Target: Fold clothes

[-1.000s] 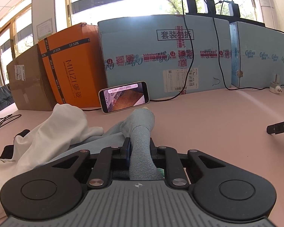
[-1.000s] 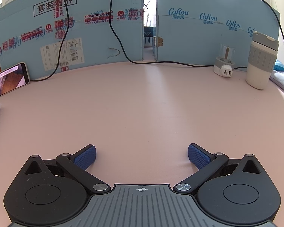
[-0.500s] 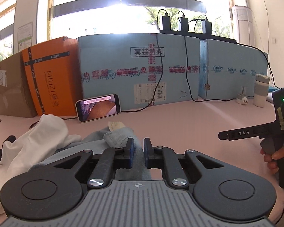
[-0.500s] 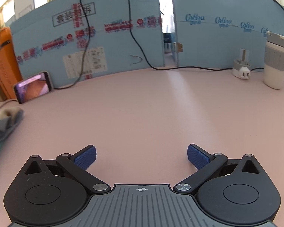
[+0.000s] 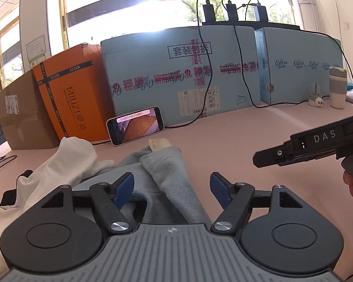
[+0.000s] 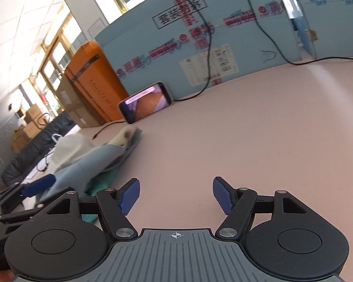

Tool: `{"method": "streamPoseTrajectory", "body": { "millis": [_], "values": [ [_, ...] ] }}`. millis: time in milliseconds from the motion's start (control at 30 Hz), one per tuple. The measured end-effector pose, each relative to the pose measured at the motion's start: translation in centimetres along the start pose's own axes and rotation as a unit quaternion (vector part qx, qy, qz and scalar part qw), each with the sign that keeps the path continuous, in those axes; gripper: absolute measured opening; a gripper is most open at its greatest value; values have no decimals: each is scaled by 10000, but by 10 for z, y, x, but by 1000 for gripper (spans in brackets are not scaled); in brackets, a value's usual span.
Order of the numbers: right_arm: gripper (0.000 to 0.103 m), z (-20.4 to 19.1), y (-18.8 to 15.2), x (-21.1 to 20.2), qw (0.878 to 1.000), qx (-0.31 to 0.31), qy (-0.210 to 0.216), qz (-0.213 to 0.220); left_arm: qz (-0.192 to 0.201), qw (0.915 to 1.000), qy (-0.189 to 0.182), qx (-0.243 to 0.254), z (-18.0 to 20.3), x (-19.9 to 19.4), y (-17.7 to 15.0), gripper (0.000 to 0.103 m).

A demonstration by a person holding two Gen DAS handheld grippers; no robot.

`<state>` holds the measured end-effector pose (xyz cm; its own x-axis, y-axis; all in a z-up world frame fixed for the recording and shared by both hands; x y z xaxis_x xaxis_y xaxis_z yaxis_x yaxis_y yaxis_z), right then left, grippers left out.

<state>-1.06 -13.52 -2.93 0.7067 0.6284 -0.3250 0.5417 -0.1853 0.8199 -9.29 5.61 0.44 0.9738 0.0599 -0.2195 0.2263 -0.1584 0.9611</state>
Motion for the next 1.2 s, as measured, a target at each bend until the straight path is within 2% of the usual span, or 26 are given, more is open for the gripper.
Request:
{"method": "streamPoseTrajectory", "body": {
  "millis": [233,367,533,633,767,900,967,1067,1200],
  "values": [
    [70,-44,-1,28,9981,83,541,-266,-101,9998,-109,-120,-4,9,-18,78],
    [70,-62,-9,50,9954,193,795,-505,-56,9998,-185,3,-1,9,-22,83],
    [70,-75,-21,66,9923,261,947,-754,-10,9998,-212,-16,1,10,-27,87],
    [65,-76,-24,70,9910,335,982,-848,25,9997,-225,-58,2,12,-28,92],
    [58,-77,-17,63,9909,435,1074,-678,47,9998,-210,-39,7,14,-29,99],
    [58,-85,-8,58,9889,477,1317,-492,70,9997,-174,-137,8,15,-29,103],
    [58,-90,-8,60,9873,484,1407,-549,83,9994,-169,-288,7,16,-29,103],
    [58,-96,-12,67,9873,387,1406,-623,45,9996,-113,-258,7,17,-30,103],
    [34,-102,-17,71,9845,402,1549,-723,34,9997,-115,-218,8,17,-31,103]
  ]
}}
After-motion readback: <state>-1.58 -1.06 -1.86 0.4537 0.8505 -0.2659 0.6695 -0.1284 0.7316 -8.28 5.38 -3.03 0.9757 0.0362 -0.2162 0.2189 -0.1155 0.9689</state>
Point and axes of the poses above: each gripper's, at about its wrist camera, not at the fingertips, and x roughly the way its jaws point, z to its right, y to its top, the point moved 10 cm from there along x, roughly the way its jaws point, and after that the axes turned 11 degrees about z, right-handed, at the moved point
